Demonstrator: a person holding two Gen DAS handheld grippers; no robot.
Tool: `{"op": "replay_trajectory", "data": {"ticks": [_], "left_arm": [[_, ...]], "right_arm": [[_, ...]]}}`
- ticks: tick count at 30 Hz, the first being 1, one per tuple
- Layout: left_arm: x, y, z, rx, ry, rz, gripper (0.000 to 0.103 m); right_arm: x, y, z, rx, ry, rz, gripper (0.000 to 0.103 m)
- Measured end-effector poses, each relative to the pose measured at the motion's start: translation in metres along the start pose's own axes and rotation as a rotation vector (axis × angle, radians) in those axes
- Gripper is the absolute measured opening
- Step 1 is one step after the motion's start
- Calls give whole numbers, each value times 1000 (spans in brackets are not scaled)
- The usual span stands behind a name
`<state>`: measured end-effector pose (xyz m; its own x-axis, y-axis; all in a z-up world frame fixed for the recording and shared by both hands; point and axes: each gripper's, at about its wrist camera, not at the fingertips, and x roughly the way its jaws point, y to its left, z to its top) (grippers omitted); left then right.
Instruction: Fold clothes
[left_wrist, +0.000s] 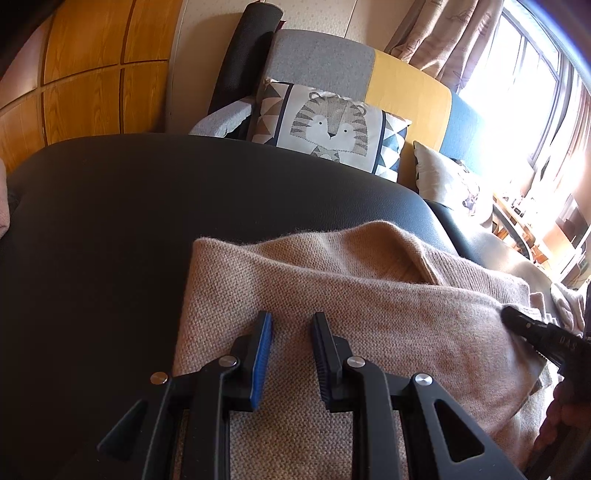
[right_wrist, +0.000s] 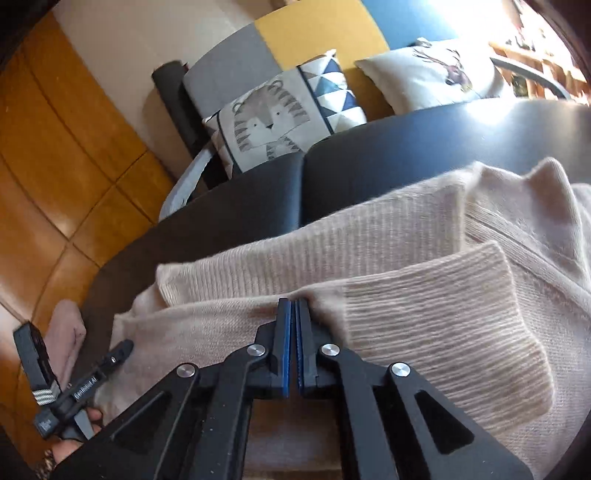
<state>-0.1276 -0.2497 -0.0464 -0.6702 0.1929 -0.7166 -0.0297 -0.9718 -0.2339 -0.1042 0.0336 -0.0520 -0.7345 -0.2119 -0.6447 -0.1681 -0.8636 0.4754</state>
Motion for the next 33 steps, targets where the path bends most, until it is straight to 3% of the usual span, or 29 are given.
{"op": "replay_trajectory", "data": {"ticks": [5,8,13,19,23,27,33], "left_arm": [[-1,-2,0,6,-3,6,22],[-1,-1,1,0,-3,0,22],[-1,-2,1,1,-3,2,22],[-2,-2,0,-1,-3,0,22],[-2,-3,0,3,-2,5,22],[-3,-5,0,5,-3,7,22],[-3,-5,0,6,-3,8,22]], "right_arm": [[-1,1,7,-9,8,-1,0],[-29,0,11,12,-65,29,3],[-45,-12,5,-40,-1,26,4],[-41,-71,1,175,-29,45,0],[-54,-57,-1,140,-51,69,3],[-59,-46,-11,92,-14,121,3],[-51,-63,-19,127,-10,75,0]]}}
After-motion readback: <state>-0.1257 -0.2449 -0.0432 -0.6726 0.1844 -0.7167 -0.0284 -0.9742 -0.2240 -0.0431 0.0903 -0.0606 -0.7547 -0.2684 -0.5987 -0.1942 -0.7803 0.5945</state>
